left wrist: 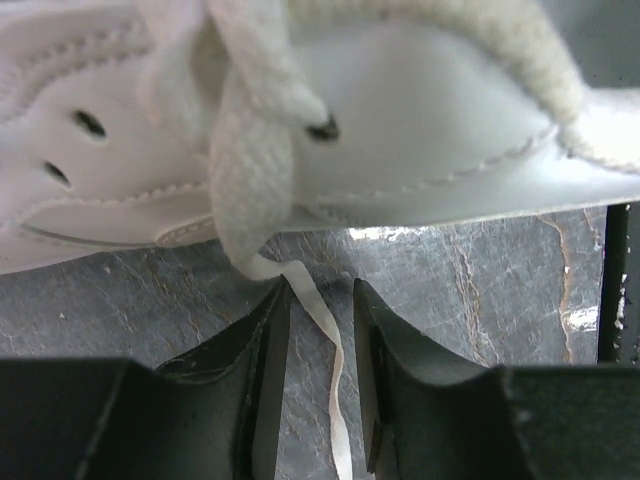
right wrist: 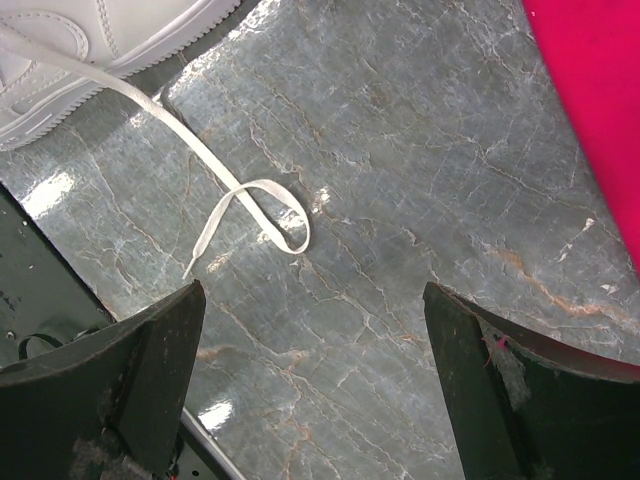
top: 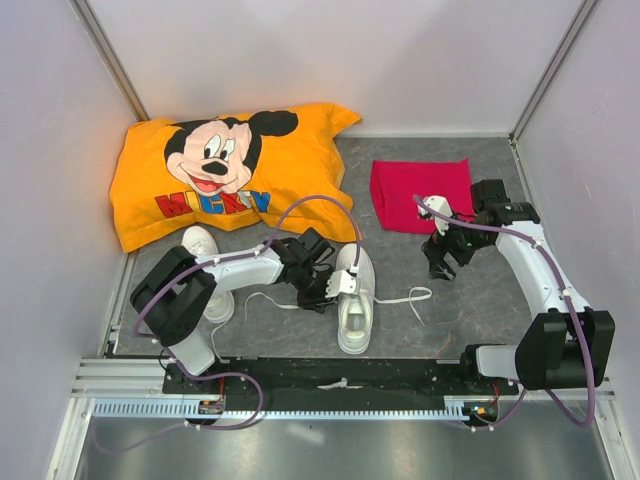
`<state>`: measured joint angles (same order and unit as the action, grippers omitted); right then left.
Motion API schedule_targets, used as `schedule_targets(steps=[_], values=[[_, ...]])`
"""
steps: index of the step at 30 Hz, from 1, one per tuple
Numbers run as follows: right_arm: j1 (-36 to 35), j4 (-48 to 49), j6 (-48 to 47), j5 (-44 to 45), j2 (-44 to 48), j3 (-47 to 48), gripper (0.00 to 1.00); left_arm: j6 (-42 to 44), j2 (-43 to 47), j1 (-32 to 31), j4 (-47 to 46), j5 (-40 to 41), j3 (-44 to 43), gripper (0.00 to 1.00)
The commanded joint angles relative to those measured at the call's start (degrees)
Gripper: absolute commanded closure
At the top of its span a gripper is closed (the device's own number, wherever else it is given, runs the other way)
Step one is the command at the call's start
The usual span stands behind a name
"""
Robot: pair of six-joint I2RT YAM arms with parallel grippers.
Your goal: Tie the shoes
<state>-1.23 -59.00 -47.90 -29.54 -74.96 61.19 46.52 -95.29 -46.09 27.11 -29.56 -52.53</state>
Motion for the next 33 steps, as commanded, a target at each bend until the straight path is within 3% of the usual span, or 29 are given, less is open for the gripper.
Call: schedule_targets(steps=[1, 8, 11, 15, 17, 25, 33], values=[[0.36, -0.32, -1.23, -0.61, 0.87, -0.72, 0.02, -2.75, -0.69, -0.76, -2.68, 2.22, -1.08, 0.6], [0.44, -0.32, -1.23, -0.69, 0.95, -1.16, 0.02, -4.95, 0.1, -1.02, -4.52, 2.67, -0.55, 0.49], [0.44, -0.41, -1.32, -0.61, 1.04, -1.16, 0.02, -4.95, 0.1, -1.64, -4.53, 2.49, -0.2, 0.61], [0.79, -0.41, -1.67, -0.08, 1.48, -1.25, 0.02, -5.21, 0.98, -1.99, -4.26, 2.93, 0.5, 0.93], [0.97, -0.5, -1.67, 0.1, 1.83, -1.51, 0.02, -5.48, 2.99, -1.9, -3.56, 3.37, 1.46, 0.99], [0.97, -0.5, -4.74, 2.2, 3.85, -4.67, 0.02, -13.29, 18.89, -1.02, -1.71, -1.89, 3.31, 0.98], [0.71, -1.99, -6.33, 1.33, 2.36, -5.91, 0.09, -24.8, 27.52, -1.02, -12.6, -6.56, 5.16, 0.99]])
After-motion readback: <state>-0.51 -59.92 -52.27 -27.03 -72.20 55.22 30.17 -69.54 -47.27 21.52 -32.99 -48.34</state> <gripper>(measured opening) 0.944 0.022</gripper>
